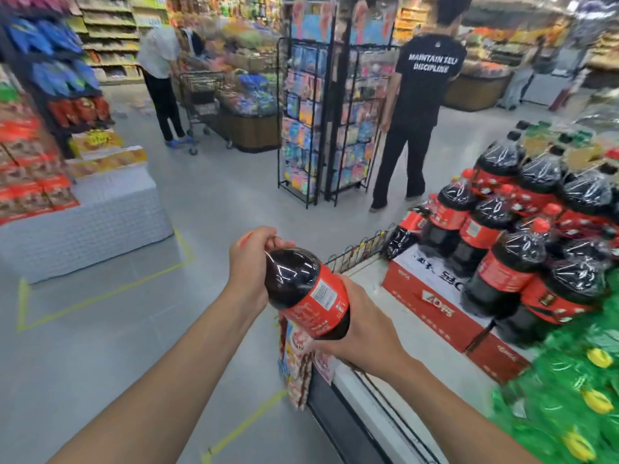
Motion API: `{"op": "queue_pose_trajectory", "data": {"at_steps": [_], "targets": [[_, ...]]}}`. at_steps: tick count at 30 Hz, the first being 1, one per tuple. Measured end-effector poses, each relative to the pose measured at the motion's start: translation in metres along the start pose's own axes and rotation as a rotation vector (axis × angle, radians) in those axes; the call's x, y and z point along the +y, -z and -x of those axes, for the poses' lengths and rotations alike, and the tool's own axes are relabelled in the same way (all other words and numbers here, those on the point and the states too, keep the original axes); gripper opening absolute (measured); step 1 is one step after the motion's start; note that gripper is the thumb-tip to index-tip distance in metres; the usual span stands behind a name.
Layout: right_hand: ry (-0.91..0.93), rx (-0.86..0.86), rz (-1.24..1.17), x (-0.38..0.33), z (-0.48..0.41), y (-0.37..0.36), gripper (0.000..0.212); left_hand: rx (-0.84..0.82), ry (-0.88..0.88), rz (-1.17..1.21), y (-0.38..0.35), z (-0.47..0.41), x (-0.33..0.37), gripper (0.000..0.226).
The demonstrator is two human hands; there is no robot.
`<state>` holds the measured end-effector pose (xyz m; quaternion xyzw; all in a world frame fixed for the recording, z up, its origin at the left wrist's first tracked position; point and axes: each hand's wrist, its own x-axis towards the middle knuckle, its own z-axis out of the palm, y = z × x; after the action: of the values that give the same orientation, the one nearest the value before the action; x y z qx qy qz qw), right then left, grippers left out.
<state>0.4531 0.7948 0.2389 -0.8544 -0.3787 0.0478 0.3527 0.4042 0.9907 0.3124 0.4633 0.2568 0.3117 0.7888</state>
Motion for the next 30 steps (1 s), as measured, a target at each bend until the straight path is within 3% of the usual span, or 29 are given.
{"op": "queue_pose_trajectory", "data": {"at_steps": [5, 10, 15, 18, 30], "targets": [[-0.079, 0.061, -0.007, 0.042, -0.043, 0.010, 0.112, -0.066, 0.055, -0.024, -0.047, -0.055, -0.021, 0.040], [-0.168, 0.093, -0.017, 0.087, -0.086, 0.019, 0.116, -0.132, 0.103, -0.110, -0.099, -0.107, -0.041, 0.036], [-0.258, 0.151, -0.040, 0.121, -0.117, 0.032, 0.118, -0.218, 0.127, -0.168, -0.149, -0.148, -0.061, 0.047], [-0.324, 0.213, -0.061, 0.138, -0.125, 0.042, 0.115, -0.285, 0.147, -0.210, -0.182, -0.166, -0.077, 0.038], [-0.728, 0.582, -0.182, 0.221, -0.159, 0.064, 0.121, -0.771, 0.148, -0.414, -0.329, -0.219, -0.161, 0.043]]}}
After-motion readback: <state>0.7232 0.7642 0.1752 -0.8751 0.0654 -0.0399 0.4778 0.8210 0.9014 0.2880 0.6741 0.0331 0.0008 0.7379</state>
